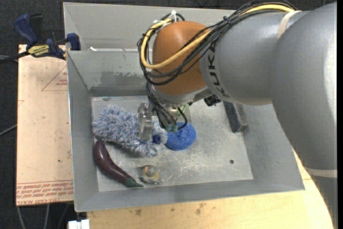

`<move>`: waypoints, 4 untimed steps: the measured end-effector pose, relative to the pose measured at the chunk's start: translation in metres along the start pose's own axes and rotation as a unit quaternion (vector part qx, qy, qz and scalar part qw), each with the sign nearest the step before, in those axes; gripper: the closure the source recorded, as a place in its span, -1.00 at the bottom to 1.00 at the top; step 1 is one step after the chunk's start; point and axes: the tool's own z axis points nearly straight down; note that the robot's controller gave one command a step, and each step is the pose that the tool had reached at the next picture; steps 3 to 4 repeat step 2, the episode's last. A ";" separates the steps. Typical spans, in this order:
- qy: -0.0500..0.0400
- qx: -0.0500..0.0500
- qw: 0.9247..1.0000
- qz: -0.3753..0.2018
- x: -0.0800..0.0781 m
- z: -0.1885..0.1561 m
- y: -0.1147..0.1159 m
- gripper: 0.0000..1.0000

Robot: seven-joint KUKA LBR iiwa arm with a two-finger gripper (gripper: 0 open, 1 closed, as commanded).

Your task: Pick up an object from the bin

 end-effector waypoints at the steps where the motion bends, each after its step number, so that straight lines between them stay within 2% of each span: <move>1: -0.005 0.000 0.997 -0.083 -0.019 -0.033 0.002 1.00; 2: -0.004 -0.001 1.000 -0.005 -0.020 -0.075 0.002 1.00; 4: -0.004 -0.001 1.000 -0.005 -0.020 -0.075 0.002 1.00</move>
Offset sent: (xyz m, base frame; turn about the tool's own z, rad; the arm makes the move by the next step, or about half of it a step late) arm 0.0196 0.0001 0.0749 -0.0096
